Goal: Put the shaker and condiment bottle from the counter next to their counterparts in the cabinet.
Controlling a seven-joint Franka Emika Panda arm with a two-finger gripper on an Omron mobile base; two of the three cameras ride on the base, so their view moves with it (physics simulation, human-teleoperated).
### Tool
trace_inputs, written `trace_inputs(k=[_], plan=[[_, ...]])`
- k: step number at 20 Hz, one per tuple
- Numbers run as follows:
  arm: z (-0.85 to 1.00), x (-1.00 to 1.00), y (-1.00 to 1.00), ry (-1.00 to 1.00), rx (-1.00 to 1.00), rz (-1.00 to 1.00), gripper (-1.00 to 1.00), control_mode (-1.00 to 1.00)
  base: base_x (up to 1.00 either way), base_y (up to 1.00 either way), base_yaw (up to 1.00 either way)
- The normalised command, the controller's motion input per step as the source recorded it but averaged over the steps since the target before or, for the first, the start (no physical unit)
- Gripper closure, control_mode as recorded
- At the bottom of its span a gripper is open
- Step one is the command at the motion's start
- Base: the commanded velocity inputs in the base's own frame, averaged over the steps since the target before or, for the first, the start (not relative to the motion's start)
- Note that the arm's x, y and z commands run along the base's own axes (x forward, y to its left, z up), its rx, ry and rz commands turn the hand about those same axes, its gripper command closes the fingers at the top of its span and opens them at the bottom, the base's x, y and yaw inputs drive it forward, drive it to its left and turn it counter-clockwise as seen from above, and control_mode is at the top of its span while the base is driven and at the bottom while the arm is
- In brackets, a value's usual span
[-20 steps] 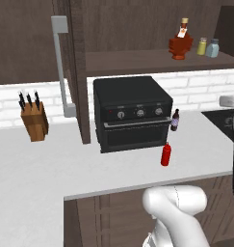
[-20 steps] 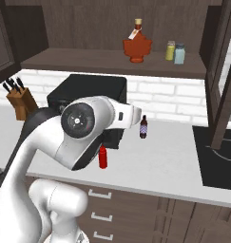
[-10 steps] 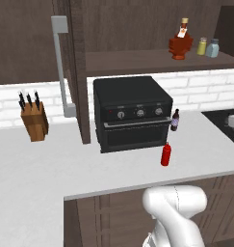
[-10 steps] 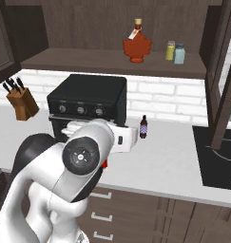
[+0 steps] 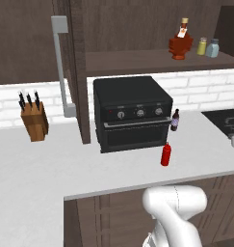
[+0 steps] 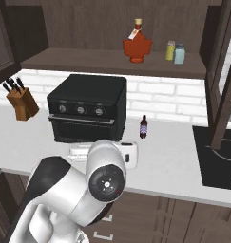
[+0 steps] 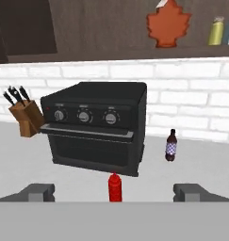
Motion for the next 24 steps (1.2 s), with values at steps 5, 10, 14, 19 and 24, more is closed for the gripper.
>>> trace_inputs(k=[5,10,14,19,24], plan=[[-0.31,0.0,0.26,0.03,-0.01,0.16,-1.0,-1.0,0.0,0.0,0.0],[-0.23,0.0,0.4,0.01,-0.03,0.11,-1.0,-1.0,0.0,0.0,0.0],[-0.18,0.0,0.28,0.0,0.0,0.08,-1.0,-1.0,0.0,0.0,0.0],[-0.22,0.02,0.18,0.0,0.0,0.07,-1.0,-1.0,0.0,0.0,0.0],[-0.3,0.17,0.24,0.0,0.0,0.05,-1.0,-1.0,0.0,0.0,0.0]])
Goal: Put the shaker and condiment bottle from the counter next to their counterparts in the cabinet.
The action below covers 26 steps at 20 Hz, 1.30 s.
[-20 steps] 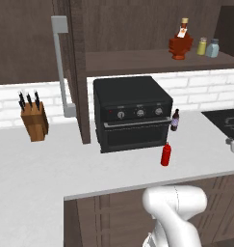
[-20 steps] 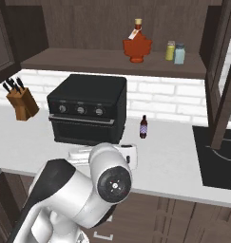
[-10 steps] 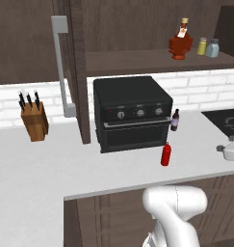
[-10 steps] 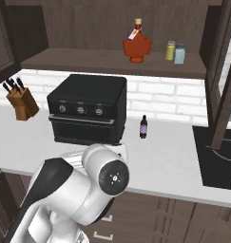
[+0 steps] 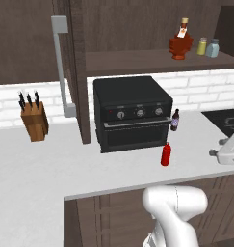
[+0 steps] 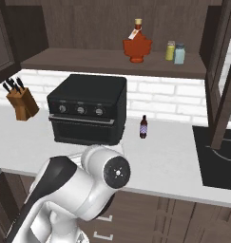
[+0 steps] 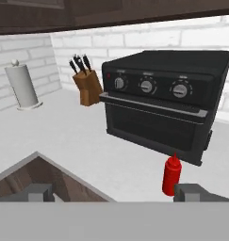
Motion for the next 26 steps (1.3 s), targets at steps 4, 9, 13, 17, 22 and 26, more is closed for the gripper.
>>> trace_inputs(k=[4,9,13,17,22,26], plan=[[-0.26,0.27,0.19,0.01,0.0,0.04,-1.0,-1.0,0.0,0.0,0.0],[-0.32,0.44,0.09,0.02,0.0,0.02,-1.0,-1.0,0.0,0.0,0.0],[-0.41,0.45,0.02,0.0,0.0,0.03,-1.0,-1.0,0.0,0.0,0.0],[-0.36,0.34,0.01,0.0,0.0,0.04,-1.0,-1.0,0.0,0.0,0.0],[-0.32,0.29,0.0,0.0,0.0,0.04,-1.0,-1.0,0.0,0.0,0.0],[-0.29,0.39,0.0,0.0,0.0,0.01,-1.0,-1.0,0.0,0.0,0.0]])
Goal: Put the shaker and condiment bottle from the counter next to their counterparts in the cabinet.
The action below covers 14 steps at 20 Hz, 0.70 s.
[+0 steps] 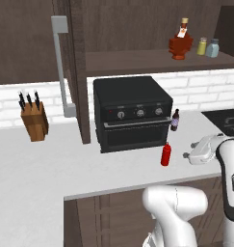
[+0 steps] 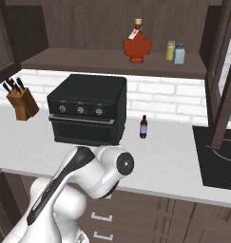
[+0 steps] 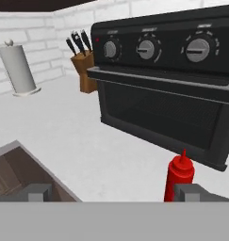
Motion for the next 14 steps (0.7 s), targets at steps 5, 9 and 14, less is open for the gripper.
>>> trace_inputs(k=[5,9,14], plan=[[-0.3,0.28,0.0,0.0,0.0,0.01,-1.0,-1.0,0.0,0.0,0.0],[-0.32,0.16,-0.01,0.0,0.0,0.02,-1.0,-1.0,0.0,0.0,0.0],[-0.27,0.24,-0.04,0.0,0.01,0.01,-1.0,-1.0,0.0,0.0,0.0]])
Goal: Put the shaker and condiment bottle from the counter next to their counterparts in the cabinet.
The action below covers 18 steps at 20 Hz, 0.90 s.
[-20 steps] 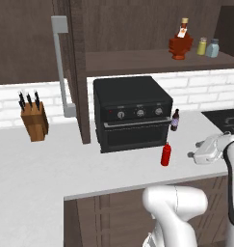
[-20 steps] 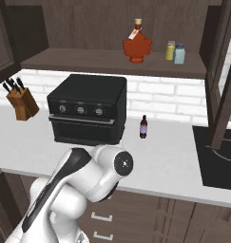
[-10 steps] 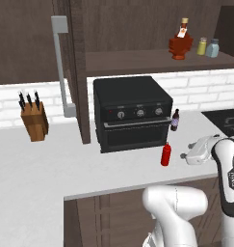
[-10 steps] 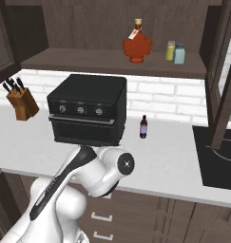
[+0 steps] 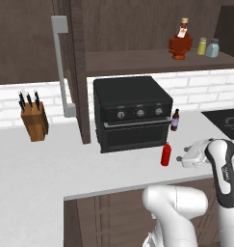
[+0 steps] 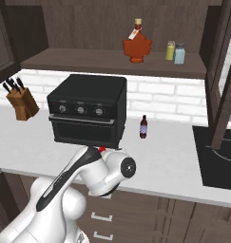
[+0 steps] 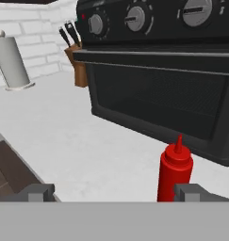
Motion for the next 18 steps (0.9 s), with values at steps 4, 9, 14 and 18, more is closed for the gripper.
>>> trace_inputs(k=[4,9,14,18], plan=[[-0.23,0.26,-0.05,0.0,0.02,0.01,-1.0,-1.0,0.0,0.0,0.0],[-0.22,0.19,-0.07,0.0,0.03,0.01,-1.0,-1.0,0.0,0.0,0.0],[-0.19,0.06,-0.03,0.0,0.02,0.02,-1.0,-1.0,0.0,0.0,0.0],[-0.14,0.11,0.0,0.0,0.01,0.02,-1.0,-1.0,0.0,0.0,0.0]])
